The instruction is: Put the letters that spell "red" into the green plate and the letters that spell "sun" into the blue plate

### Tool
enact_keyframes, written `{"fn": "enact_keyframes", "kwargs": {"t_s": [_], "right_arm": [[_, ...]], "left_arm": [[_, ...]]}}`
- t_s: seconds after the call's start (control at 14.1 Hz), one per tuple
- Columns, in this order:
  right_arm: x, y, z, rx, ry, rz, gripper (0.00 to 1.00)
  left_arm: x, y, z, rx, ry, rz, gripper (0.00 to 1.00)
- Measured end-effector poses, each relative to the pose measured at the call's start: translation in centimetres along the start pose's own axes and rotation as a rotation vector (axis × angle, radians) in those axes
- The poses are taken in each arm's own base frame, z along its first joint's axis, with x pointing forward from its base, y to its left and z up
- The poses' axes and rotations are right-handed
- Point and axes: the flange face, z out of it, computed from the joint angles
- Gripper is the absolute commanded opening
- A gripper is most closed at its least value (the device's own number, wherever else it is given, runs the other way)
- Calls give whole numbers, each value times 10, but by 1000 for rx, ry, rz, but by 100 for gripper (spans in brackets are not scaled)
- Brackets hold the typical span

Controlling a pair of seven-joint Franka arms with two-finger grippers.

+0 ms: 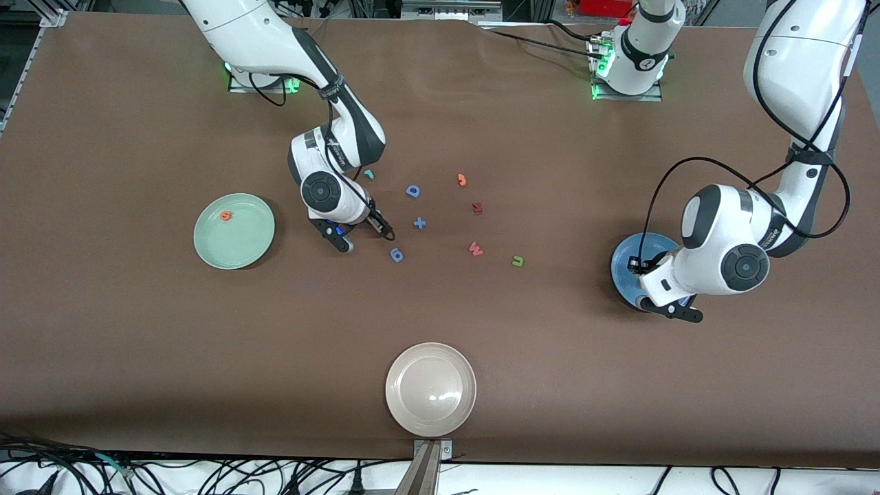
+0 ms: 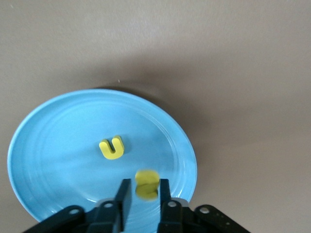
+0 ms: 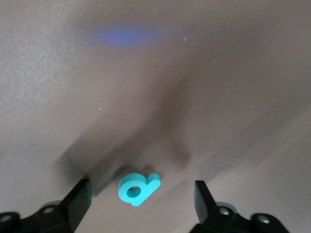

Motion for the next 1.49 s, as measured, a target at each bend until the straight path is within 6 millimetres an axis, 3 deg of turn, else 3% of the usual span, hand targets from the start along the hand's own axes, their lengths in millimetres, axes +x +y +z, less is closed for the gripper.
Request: {"fn": "enact_keyframes", "kwargs": {"t_s": [0.14, 0.43, 0.64, 0.85, 0.99, 1.21, 1.35, 1.49], "right_arm": [[-1, -1, 0, 7, 4, 3, 77], [-2, -2, -1, 13, 6, 4, 73], [-2, -2, -1, 13, 6, 5, 60], [-2, -1, 0, 11, 6, 6, 39], [-2, 0, 1, 5, 4, 6, 27], [-1, 4, -1, -15, -3, 11, 16], [0, 7, -1, -25, -6, 13, 16], [0, 7, -1, -24, -6, 13, 14]], "left_arm": [[-1, 3, 3, -2, -6, 5, 100], [1, 19, 0, -19, -1, 23, 100], [4, 67, -7, -65, 8, 10, 100], [3, 131, -11, -75, 6, -58, 100], [2, 179, -7, -65, 19, -104, 100], [-2, 241, 9, -66, 56, -127, 100], [-1, 261, 25, -68, 77, -125, 100], [3, 264, 40, -45, 106, -113, 100]]}}
